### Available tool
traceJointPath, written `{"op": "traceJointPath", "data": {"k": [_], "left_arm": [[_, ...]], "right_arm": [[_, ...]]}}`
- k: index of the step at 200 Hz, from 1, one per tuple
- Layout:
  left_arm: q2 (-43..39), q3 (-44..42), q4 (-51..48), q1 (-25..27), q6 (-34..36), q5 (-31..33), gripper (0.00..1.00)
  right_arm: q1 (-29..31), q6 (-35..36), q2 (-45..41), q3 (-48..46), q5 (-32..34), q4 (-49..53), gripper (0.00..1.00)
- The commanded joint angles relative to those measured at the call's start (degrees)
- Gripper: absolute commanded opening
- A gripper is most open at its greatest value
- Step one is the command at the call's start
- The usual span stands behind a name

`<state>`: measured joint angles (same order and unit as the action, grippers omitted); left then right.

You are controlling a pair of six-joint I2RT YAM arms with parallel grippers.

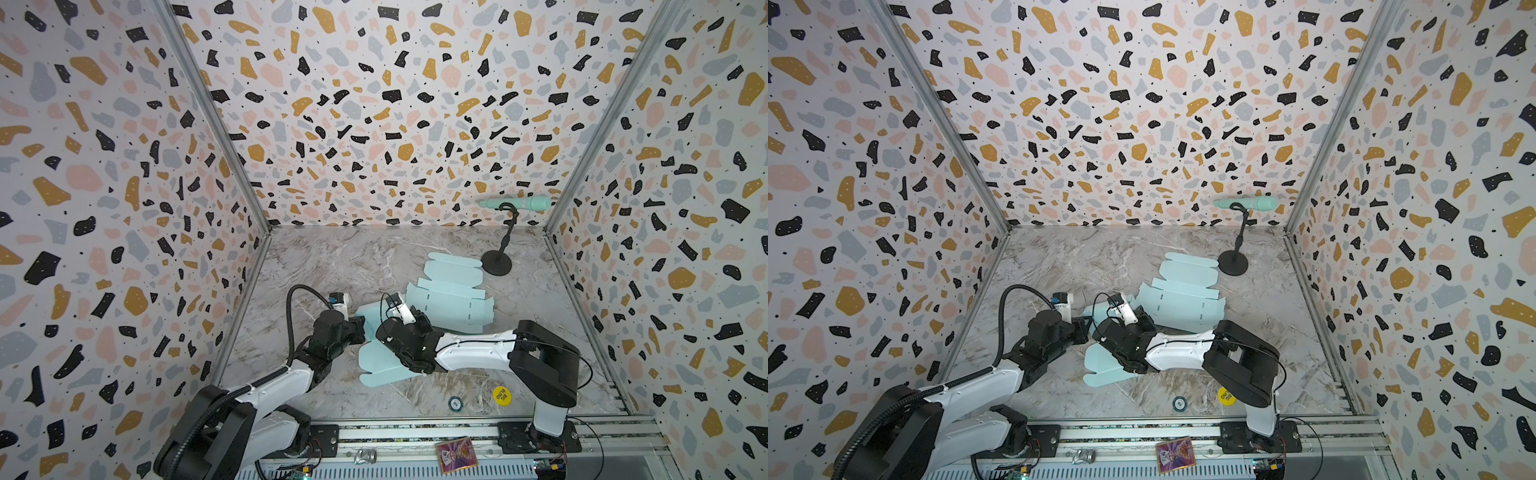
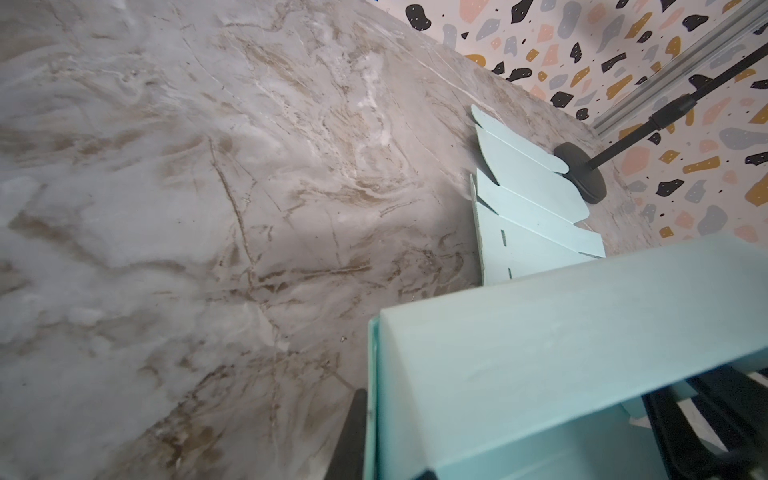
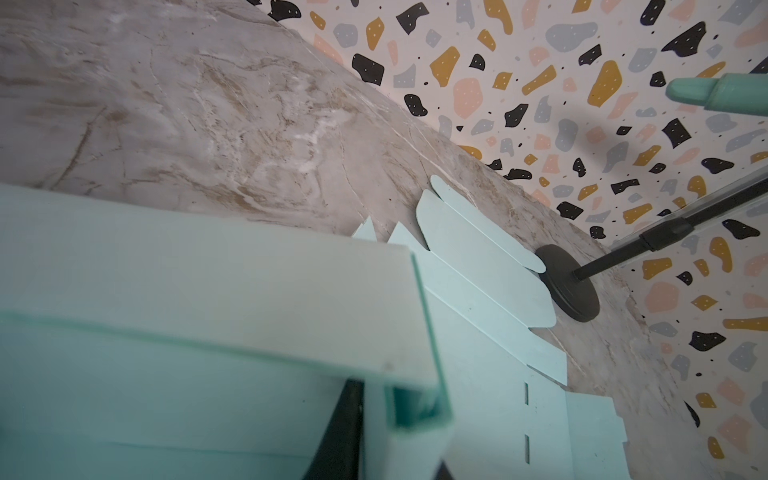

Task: Fold the paper box

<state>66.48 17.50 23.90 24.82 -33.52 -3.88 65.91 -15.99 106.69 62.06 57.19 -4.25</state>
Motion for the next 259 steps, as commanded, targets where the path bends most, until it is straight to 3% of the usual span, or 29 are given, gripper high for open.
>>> {"op": "traceJointPath", "data": {"k": [1,20,48,127,168,222,227,240,259], "left_arm": [[-0.74,0.34,4.93,0.23,0.73,-2.62,0.0],[-0.48,0.43,5.19,0.23,0.69,-2.8,0.0],[-0.31,0.43,5.33,0.23,0.73,-2.89,0.0],[-0.52,-0.27,5.45,0.23,0.78,-2.1,0.0],[1.15,-0.45,6.55,0.24,1.33,-1.57,0.0],[2.3,-0.3,5.5,0.23,6.49,1.26,0.0],[2.47,-0.19,5.46,0.27,7.05,1.24,0.0],[2.68,0.31,4.7,0.61,9.11,1.44,0.0],[2.69,1.67,2.62,2.88,12.7,3.34,0.0]], "right_arm": [[-1.0,1.63,1.36,0.53,3.06,2.81,0.13],[-1.05,2.69,1.82,0.16,3.66,1.14,0.08],[-1.39,3.27,2.9,1.33,4.28,0.64,0.09],[0.49,-2.9,-7.39,-1.43,0.95,3.1,0.3],[0.73,-6.79,-14.93,-3.52,-5.81,3.72,0.39],[4.93,-6.24,-25.05,-5.99,-11.15,5.64,0.49],[5.31,-4.37,-26.26,-6.55,-12.15,4.58,0.5],[4.57,1.09,-29.28,-7.84,-16.39,2.42,0.66],[-2.91,8.98,-34.32,-10.93,-33.27,-0.96,0.68]]}}
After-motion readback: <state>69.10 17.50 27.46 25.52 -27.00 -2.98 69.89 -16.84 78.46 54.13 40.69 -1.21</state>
